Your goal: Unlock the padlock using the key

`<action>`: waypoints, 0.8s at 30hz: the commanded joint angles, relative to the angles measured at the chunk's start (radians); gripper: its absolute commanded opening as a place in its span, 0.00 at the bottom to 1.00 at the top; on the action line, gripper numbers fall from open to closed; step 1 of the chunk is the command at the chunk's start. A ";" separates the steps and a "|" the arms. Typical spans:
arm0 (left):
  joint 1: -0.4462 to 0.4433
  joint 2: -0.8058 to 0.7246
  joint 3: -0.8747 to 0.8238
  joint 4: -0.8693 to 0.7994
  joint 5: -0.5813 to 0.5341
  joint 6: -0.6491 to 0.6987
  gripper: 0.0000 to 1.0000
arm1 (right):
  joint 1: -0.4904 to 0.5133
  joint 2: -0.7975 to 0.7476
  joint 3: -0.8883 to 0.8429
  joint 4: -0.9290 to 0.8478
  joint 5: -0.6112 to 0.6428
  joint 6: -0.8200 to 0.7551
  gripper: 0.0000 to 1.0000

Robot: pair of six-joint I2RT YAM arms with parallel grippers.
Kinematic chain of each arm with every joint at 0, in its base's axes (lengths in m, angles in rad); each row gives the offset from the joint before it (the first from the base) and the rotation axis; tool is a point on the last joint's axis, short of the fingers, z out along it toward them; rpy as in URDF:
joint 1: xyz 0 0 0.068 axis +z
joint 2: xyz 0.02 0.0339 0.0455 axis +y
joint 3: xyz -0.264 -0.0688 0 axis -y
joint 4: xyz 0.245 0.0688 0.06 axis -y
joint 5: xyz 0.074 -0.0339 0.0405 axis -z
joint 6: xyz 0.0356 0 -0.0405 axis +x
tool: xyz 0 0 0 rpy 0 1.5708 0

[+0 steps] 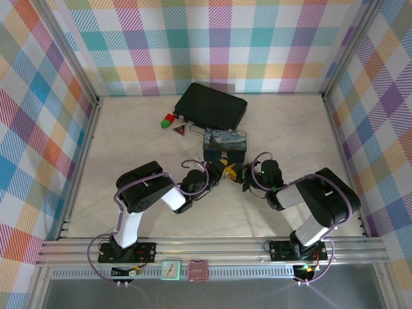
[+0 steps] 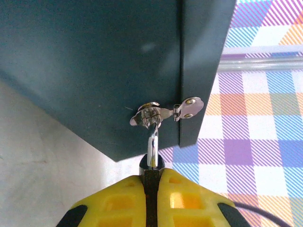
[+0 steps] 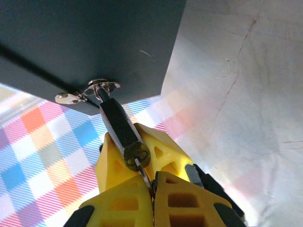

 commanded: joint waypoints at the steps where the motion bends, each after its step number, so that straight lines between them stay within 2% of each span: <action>1: -0.036 -0.014 0.007 0.004 0.063 0.034 0.00 | 0.080 0.019 0.163 0.298 0.058 0.265 0.00; 7: -0.045 -0.019 0.001 0.009 0.036 0.032 0.00 | 0.116 0.011 0.239 0.299 0.157 0.307 0.00; 12: -0.046 -0.034 -0.012 0.007 0.034 0.034 0.00 | 0.120 0.050 0.252 0.297 0.114 0.312 0.00; 15: -0.046 -0.046 -0.020 0.006 0.026 0.039 0.00 | 0.113 0.079 0.196 0.294 0.104 0.252 0.01; 19: -0.046 -0.040 -0.017 0.001 0.038 0.031 0.00 | 0.084 0.107 0.149 0.194 0.059 0.090 0.19; 24: -0.046 -0.022 -0.019 0.000 0.033 0.024 0.00 | 0.066 0.126 0.124 0.108 0.051 -0.115 0.30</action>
